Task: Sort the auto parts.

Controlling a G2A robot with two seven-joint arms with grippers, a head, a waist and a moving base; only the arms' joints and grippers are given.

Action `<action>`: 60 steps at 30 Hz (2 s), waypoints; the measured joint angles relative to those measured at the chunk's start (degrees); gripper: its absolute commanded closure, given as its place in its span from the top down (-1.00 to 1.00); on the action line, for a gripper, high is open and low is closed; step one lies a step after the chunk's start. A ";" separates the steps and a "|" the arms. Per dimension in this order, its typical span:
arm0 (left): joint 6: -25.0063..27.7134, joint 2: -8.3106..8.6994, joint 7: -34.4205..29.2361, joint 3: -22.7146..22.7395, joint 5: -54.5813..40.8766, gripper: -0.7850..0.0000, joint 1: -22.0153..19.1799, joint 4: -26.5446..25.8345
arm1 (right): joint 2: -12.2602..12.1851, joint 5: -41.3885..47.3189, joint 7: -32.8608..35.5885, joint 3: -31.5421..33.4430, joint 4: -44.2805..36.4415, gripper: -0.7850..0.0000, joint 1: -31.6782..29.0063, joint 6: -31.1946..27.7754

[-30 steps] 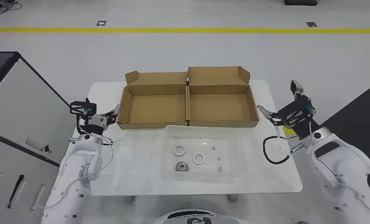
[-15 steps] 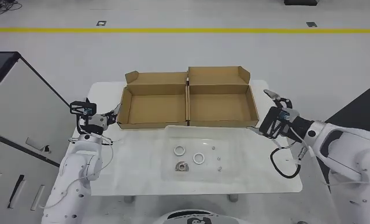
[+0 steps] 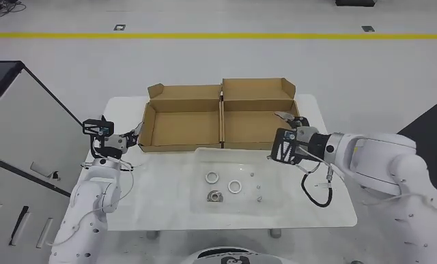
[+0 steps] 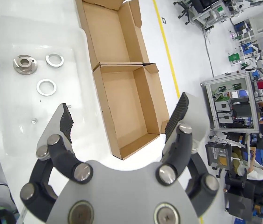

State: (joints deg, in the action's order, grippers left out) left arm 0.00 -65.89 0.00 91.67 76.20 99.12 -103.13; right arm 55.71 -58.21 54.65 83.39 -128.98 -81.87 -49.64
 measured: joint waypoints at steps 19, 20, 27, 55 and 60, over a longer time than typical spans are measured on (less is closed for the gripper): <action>0.00 0.00 0.00 0.00 0.00 1.00 0.00 0.00 | -8.58 8.51 12.19 -18.76 2.85 1.00 6.47 12.21; 0.00 0.00 0.00 0.00 0.00 1.00 0.00 0.00 | -8.58 8.52 12.19 -18.74 2.84 1.00 6.47 12.20; 0.00 0.00 0.00 0.00 0.00 1.00 0.00 0.00 | -8.55 8.47 12.17 -18.69 2.83 1.00 6.46 12.19; 0.00 0.00 0.00 0.00 0.00 1.00 0.00 0.00 | -14.18 21.42 23.35 -51.51 8.81 1.00 33.47 23.35; 0.00 0.00 0.00 0.00 0.00 1.00 0.00 0.00 | -14.10 23.56 22.07 -55.95 12.16 0.87 37.94 22.07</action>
State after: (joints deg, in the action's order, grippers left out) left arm 0.00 -65.89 0.00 91.67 76.20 99.12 -103.13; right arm 41.60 -34.65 76.72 27.44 -116.82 -43.93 -27.57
